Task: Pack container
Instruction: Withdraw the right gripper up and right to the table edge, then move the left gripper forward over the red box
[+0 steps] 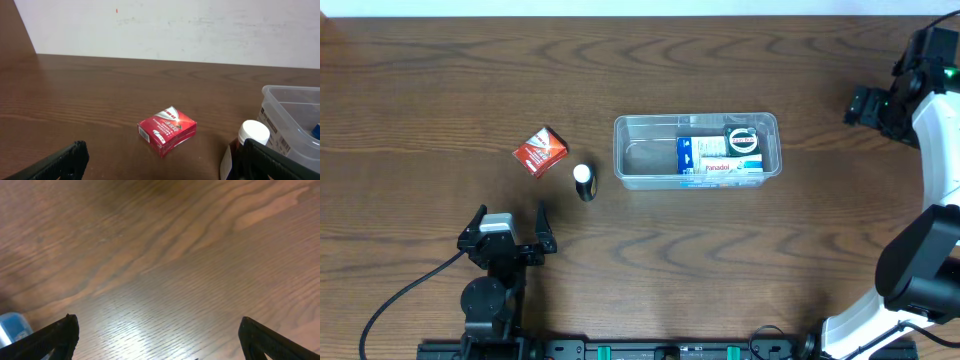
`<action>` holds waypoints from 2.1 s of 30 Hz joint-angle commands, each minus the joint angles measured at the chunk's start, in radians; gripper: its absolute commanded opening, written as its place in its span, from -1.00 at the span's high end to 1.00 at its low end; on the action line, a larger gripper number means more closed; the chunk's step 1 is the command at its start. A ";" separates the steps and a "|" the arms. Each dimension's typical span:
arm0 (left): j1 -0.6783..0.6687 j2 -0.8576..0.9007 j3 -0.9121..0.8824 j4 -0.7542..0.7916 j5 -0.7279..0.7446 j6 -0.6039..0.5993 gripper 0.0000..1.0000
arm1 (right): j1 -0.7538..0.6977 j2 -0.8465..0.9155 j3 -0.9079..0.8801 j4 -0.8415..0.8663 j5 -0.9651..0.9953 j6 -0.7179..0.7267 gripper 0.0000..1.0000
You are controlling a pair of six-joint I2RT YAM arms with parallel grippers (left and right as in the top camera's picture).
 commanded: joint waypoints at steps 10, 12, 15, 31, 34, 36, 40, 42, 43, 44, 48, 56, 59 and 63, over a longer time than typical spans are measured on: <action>0.007 -0.006 -0.032 -0.014 0.011 0.017 -0.96 | -0.008 -0.016 0.011 -0.003 0.005 -0.012 -0.99; 0.007 -0.006 -0.032 -0.014 0.011 0.017 -0.96 | -0.008 -0.016 0.011 -0.003 0.005 -0.012 -0.99; 0.007 -0.006 -0.032 0.016 0.006 0.025 -0.96 | -0.008 -0.016 0.011 -0.003 0.005 -0.012 -0.98; 0.007 0.266 0.520 -0.216 0.081 0.109 -0.96 | -0.008 -0.016 0.011 -0.003 0.005 -0.012 -0.98; 0.007 0.471 0.711 -0.359 0.082 0.111 -0.96 | -0.008 -0.016 0.011 -0.003 0.005 -0.011 -0.99; 0.007 0.639 0.855 -0.488 0.082 0.111 -0.96 | -0.008 -0.016 0.011 -0.003 0.005 -0.012 -0.98; 0.007 0.988 1.161 -0.776 0.082 0.111 -0.96 | -0.008 -0.016 0.011 -0.003 0.005 -0.012 -0.98; 0.007 1.155 1.318 -0.917 0.082 0.111 -0.96 | -0.008 -0.016 0.011 -0.003 0.005 -0.012 -0.98; 0.007 1.225 1.386 -0.972 0.082 0.111 -0.96 | -0.008 -0.016 0.011 -0.003 0.005 -0.012 -0.98; 0.007 1.299 1.458 -1.020 0.082 0.111 -0.96 | -0.008 -0.016 0.011 -0.003 0.005 -0.012 -0.98; 0.007 1.476 1.608 -1.082 0.071 0.111 -0.96 | -0.008 -0.016 0.011 -0.003 0.005 -0.012 -0.98; 0.007 1.555 1.622 -1.064 -0.095 0.158 -0.96 | -0.008 -0.016 0.011 -0.003 0.005 -0.012 -0.98; 0.007 1.555 1.622 -1.060 -0.099 0.272 -0.96 | -0.008 -0.016 0.011 -0.003 0.005 -0.012 -0.98; 0.007 1.556 1.622 -1.039 -0.084 0.354 -0.96 | -0.008 -0.016 0.011 -0.003 0.005 -0.012 -0.99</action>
